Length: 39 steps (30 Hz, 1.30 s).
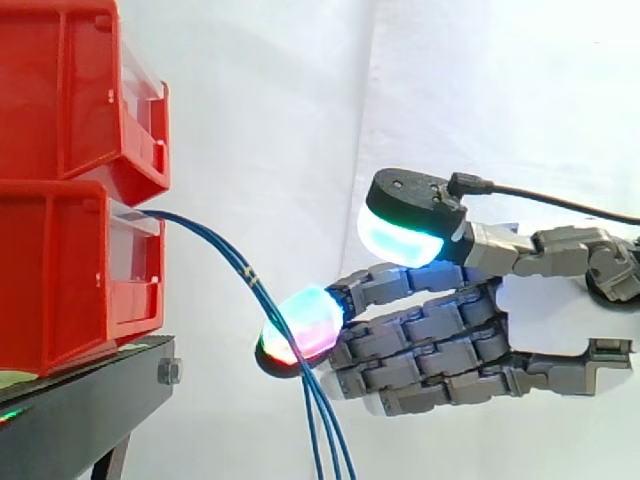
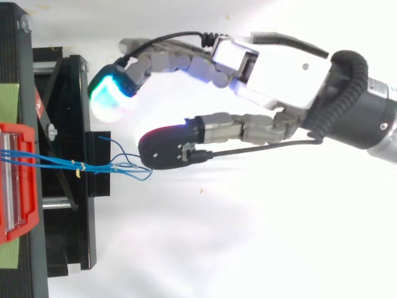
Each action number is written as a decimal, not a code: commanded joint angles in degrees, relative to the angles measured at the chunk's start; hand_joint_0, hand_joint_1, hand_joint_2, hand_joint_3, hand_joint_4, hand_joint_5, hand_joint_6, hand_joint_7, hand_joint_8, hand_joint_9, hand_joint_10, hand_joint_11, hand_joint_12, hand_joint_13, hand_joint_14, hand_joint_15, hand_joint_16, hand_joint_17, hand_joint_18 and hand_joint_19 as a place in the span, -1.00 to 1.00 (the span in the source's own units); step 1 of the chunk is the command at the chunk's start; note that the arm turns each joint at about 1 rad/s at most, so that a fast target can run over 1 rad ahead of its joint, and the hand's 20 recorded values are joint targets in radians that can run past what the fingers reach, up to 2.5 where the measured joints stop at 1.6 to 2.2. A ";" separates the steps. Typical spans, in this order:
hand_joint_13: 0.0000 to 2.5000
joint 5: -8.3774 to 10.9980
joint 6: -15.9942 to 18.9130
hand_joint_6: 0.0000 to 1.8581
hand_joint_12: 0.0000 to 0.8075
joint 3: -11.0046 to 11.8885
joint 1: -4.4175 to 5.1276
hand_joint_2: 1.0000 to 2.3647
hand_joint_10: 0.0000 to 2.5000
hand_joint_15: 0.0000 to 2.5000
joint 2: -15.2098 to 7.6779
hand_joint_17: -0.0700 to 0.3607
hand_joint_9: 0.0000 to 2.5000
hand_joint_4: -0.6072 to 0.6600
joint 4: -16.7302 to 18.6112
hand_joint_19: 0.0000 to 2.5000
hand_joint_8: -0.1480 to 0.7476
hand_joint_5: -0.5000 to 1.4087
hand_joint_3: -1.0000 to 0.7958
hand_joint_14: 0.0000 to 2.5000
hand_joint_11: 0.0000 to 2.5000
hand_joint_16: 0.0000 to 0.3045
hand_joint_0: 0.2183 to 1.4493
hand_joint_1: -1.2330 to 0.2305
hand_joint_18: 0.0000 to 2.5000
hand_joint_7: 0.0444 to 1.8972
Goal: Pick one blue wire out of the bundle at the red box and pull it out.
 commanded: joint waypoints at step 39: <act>-0.73 2.16 -2.84 -0.46 -0.09 1.44 1.88 -1.00 -1.00 -0.97 -3.55 -0.19 -0.76 0.54 4.99 -0.93 -0.04 -0.66 -0.41 -1.00 -1.00 -0.69 -0.49 -0.08 -0.78 -0.14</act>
